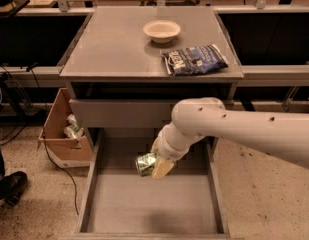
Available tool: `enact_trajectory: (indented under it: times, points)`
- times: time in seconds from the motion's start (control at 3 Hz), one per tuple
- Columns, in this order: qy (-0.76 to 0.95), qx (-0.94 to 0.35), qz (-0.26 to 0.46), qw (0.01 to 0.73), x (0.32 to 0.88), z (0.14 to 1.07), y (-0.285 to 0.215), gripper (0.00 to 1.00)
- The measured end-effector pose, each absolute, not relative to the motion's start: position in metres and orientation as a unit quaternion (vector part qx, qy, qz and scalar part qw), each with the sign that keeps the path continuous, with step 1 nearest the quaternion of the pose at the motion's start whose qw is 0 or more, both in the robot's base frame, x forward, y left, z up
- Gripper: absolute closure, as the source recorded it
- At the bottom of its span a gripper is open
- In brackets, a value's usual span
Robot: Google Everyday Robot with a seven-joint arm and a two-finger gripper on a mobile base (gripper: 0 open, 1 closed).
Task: Pick green can from middle drawer and place on counter
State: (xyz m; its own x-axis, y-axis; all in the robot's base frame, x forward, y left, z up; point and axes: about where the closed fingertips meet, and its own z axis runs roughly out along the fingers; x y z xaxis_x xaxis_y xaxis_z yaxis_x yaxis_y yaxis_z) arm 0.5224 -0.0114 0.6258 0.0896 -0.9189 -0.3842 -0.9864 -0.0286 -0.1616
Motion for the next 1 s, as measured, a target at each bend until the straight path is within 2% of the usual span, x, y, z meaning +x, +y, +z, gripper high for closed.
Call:
enact_trajectory:
  times: [0.67, 1.0]
  points:
    - [0.650, -0.729, 0.029, 0.211, 0.521, 0.777, 0.003, 1.00]
    - [0.650, -0.729, 0.029, 0.211, 0.521, 0.777, 0.003, 1.00]
